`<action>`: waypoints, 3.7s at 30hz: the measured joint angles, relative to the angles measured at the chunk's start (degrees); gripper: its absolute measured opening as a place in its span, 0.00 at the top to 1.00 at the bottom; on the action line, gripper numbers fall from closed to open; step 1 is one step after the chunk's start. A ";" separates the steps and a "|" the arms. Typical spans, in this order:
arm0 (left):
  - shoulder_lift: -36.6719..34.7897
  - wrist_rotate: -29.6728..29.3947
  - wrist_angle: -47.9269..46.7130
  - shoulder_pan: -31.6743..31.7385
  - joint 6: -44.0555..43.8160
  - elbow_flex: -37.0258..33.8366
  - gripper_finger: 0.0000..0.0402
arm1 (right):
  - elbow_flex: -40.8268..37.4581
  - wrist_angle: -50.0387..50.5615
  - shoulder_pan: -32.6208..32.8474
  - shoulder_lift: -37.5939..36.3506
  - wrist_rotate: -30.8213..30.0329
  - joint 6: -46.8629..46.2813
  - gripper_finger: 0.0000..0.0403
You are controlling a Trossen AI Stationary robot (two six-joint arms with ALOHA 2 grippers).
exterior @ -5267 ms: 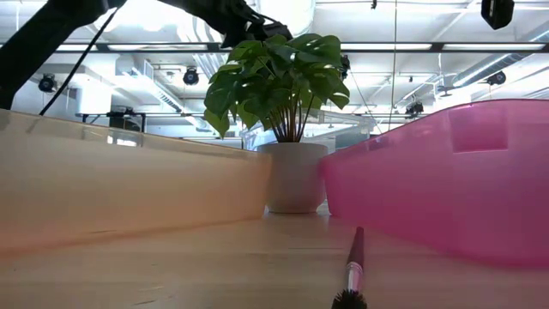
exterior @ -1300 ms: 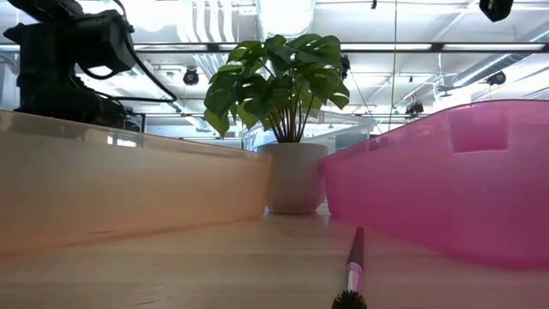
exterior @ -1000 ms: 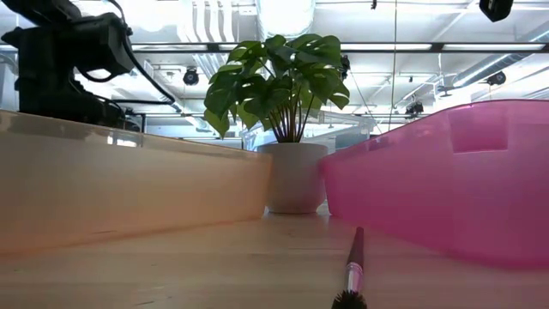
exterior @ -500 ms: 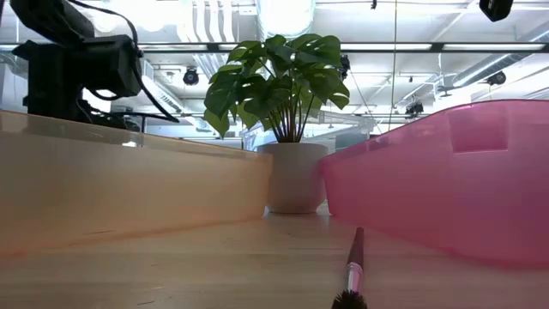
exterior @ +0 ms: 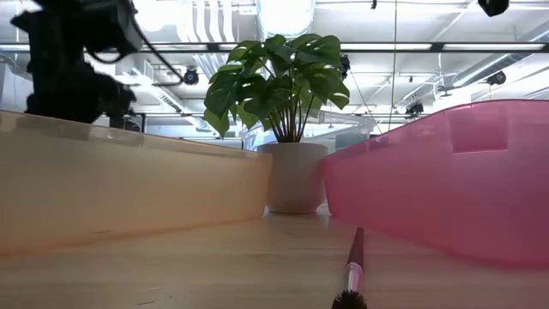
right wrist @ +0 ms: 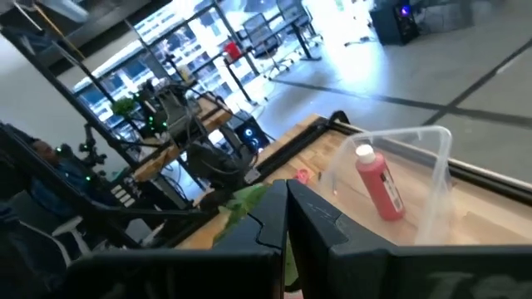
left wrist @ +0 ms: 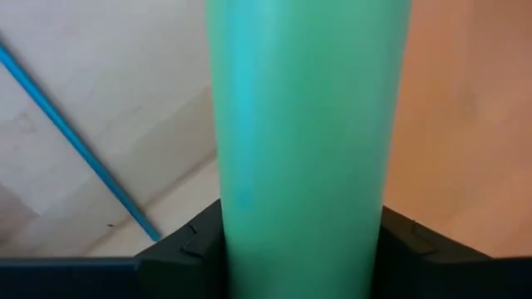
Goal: Pick & Place Paint Supplies
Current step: Put the green acrylic craft paint bottle into the transparent bin
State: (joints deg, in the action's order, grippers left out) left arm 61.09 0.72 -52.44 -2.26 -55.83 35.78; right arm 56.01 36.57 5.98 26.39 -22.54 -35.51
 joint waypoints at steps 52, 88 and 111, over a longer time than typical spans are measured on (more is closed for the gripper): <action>36.51 -6.33 -6.48 2.21 48.14 77.56 0.56 | 46.46 13.22 -23.08 53.64 51.27 42.54 0.39; 36.54 -7.39 -6.28 2.51 46.45 77.45 0.55 | 46.02 6.80 -20.90 57.51 52.36 45.42 0.72; 27.66 -25.54 -15.16 2.92 40.96 77.62 0.02 | 45.87 11.57 -21.61 55.85 47.97 45.29 0.72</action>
State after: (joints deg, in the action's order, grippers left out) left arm 88.75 -24.82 -67.61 0.66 -14.88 113.40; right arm 101.89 48.15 -15.63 82.24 25.43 9.78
